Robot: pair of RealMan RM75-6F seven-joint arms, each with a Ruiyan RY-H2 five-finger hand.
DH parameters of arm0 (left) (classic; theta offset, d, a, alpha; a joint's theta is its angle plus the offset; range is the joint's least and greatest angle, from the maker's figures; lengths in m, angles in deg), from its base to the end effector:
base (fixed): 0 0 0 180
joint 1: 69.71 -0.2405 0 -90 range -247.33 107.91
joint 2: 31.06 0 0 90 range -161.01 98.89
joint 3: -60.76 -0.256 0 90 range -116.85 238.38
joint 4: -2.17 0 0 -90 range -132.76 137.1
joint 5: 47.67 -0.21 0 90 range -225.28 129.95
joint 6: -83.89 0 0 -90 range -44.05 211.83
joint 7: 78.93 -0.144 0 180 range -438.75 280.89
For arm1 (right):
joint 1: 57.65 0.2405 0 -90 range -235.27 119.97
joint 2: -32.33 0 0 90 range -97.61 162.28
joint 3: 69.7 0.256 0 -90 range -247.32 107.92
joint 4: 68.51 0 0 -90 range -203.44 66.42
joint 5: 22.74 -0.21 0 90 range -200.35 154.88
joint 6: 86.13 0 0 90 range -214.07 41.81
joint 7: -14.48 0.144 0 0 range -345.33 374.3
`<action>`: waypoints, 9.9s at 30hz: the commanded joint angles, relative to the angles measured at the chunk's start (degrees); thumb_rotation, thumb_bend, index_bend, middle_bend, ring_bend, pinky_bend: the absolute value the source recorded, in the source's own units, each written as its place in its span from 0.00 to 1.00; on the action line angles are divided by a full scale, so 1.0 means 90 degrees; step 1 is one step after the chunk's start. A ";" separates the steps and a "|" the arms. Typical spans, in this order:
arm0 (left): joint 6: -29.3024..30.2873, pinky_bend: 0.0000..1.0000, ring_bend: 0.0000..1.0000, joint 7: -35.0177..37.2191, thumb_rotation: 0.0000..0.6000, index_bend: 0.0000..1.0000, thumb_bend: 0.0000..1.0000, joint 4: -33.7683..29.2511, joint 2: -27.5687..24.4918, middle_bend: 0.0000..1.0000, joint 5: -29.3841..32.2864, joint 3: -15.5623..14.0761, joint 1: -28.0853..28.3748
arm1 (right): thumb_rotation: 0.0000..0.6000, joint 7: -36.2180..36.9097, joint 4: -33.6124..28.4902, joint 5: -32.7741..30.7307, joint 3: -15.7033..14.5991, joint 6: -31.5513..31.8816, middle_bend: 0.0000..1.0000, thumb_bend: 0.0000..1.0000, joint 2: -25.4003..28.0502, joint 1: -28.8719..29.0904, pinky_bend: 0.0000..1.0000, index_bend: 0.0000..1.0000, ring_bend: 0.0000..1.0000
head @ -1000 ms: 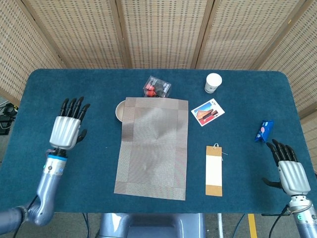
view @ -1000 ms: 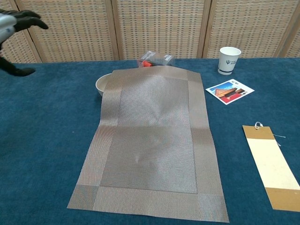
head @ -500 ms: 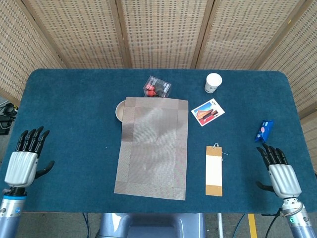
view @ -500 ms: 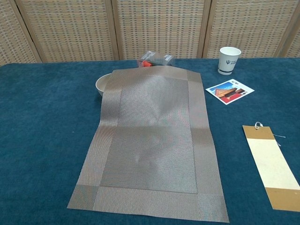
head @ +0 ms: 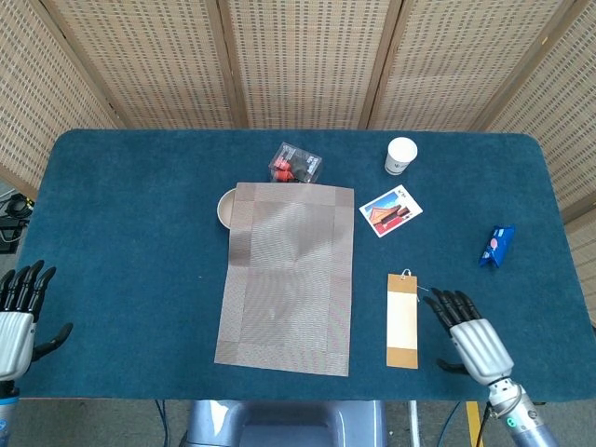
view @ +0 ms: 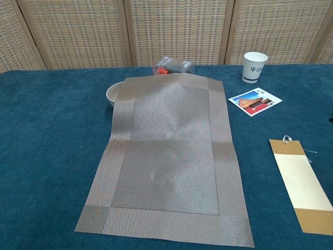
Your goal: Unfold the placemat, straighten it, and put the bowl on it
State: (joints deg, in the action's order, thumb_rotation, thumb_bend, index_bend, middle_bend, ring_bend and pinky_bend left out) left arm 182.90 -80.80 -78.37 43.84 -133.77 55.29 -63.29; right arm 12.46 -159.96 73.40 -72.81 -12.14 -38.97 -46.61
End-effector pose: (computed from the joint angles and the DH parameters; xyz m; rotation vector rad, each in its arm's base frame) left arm -0.3212 0.1607 0.1285 -1.3720 -0.7600 -0.9546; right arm -0.2753 -0.1799 0.0730 1.7746 -1.0041 0.9273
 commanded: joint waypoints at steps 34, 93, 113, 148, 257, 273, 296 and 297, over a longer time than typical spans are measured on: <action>-0.0664 0.00 0.00 0.0028 1.00 0.03 0.22 0.0185 0.0074 0.00 -0.0197 0.0494 -0.0195 | 1.00 -0.1431 -0.0585 -0.0804 0.0006 -0.1418 0.00 0.02 -0.1745 0.0816 0.00 0.07 0.00; -0.0998 0.00 0.00 0.0055 1.00 0.03 0.22 0.0285 0.0167 0.00 -0.0230 0.0765 -0.0263 | 1.00 -0.0900 0.0446 -0.1035 0.0001 -0.1403 0.00 0.20 -0.2731 0.1103 0.00 0.13 0.00; -0.1076 0.00 0.00 0.0081 1.00 0.04 0.22 0.0315 0.0230 0.00 -0.0242 0.0773 -0.0259 | 1.00 0.0277 0.1399 -0.0234 0.0005 -0.0505 0.00 0.41 -0.3520 0.1082 0.00 0.30 0.00; -0.1186 0.00 0.00 0.0179 1.00 0.06 0.22 0.0333 0.0274 0.00 -0.0207 0.0793 -0.0238 | 1.00 0.0710 0.1679 -0.0426 0.0131 -0.0154 0.08 0.56 -0.3884 0.0931 0.00 0.59 0.00; -0.3991 0.00 0.00 -0.2953 1.00 0.11 0.13 -0.0404 0.1588 0.00 0.0222 0.1794 0.2464 | 1.00 0.2179 0.0699 -0.1231 0.0952 0.1203 0.00 0.13 0.0293 -0.0331 0.00 0.09 0.00; -0.5179 0.00 0.00 -0.3812 1.00 0.16 0.14 0.0835 0.3023 0.00 0.0963 0.1905 0.3744 | 1.00 0.2754 0.0807 -0.1373 0.1134 0.1133 0.00 0.13 0.0429 -0.0330 0.00 0.09 0.00; -0.5144 0.00 0.00 -0.4133 1.00 0.23 0.38 0.1811 0.3863 0.00 0.1426 0.1826 0.4375 | 1.00 0.3246 0.0853 -0.1423 0.1277 0.1173 0.00 0.13 0.0527 -0.0377 0.00 0.09 0.00; -0.5126 0.00 0.00 -0.4129 1.00 0.24 0.40 0.1870 0.3905 0.00 0.1419 0.1819 0.4393 | 1.00 0.3254 0.0853 -0.1425 0.1280 0.1170 0.00 0.13 0.0529 -0.0377 0.00 0.09 0.00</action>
State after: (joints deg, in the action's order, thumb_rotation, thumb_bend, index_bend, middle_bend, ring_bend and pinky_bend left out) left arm 136.55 -118.05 -61.95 78.62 -120.90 71.76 -23.98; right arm 41.73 -152.28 60.59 -61.30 -1.60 -34.21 -50.01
